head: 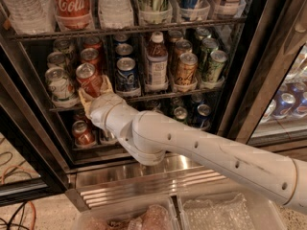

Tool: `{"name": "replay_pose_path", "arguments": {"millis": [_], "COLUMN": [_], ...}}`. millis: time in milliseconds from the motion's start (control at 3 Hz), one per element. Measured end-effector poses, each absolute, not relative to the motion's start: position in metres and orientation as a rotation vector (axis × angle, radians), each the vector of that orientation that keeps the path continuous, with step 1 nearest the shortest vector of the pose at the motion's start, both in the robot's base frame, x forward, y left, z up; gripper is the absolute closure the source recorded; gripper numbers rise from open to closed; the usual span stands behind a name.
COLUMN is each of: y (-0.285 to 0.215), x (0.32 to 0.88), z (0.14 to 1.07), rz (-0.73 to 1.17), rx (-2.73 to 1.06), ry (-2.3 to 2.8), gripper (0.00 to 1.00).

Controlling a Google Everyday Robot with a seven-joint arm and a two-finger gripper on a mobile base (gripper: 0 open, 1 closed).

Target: Pick coke can from middle shelf of fridge

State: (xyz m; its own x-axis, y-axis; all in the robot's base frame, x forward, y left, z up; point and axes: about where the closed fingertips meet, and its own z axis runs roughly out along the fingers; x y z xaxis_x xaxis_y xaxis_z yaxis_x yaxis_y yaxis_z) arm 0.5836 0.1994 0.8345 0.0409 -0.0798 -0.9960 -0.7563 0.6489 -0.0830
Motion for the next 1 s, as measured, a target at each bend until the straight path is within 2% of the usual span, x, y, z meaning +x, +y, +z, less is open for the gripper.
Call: {"name": "replay_pose_path", "arguments": {"millis": [333,1000], "y": [0.1975,0.2002], "x": [0.5889,0.5874], "z": [0.8318,0.8332], "rz": [0.57,0.557], "rx": [-0.692,-0.66], "ry": [1.481,1.501], "gripper": [0.81,0.35]}}
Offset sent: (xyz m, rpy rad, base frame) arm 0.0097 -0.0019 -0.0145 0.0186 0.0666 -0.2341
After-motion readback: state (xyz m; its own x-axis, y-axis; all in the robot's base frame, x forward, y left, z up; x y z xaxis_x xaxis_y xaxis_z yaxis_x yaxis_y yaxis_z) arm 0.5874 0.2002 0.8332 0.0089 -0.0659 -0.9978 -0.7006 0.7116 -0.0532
